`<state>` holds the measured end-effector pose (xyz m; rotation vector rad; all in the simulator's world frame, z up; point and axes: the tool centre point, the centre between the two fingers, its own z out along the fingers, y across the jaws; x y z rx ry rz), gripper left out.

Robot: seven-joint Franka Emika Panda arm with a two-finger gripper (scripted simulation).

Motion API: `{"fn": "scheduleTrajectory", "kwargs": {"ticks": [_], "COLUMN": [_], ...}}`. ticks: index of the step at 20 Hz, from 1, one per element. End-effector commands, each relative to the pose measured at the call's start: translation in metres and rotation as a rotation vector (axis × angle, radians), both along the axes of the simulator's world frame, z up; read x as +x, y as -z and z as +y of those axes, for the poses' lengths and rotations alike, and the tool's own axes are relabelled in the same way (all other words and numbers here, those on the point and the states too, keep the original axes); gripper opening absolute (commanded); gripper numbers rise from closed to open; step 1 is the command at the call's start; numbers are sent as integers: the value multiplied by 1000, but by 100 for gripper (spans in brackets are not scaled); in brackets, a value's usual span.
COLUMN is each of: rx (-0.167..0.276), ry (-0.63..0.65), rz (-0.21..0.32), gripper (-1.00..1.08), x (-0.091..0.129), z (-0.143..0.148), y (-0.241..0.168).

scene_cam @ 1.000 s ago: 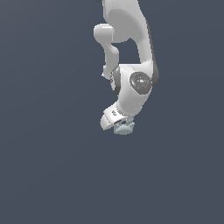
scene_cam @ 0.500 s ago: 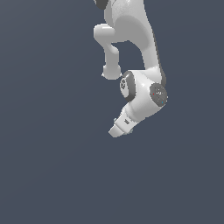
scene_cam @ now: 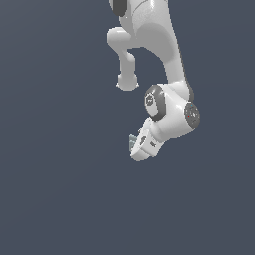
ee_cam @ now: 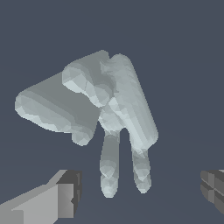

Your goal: Pick up the object and move it to a goal position.

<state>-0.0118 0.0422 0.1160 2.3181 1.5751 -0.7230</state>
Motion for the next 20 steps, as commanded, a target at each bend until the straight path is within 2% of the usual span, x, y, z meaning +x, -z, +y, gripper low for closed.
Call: {"fn": "scheduleTrajectory", "kwargs": {"ticks": [1,6,20], "rx": [-11,-21,-20], "ry": [-34,-63,-64], "rz": [21,40,41], "gripper": [108,108,108], "x": [1,1,-8], "z": [0,0,-15], "y": [0,0,24]}}
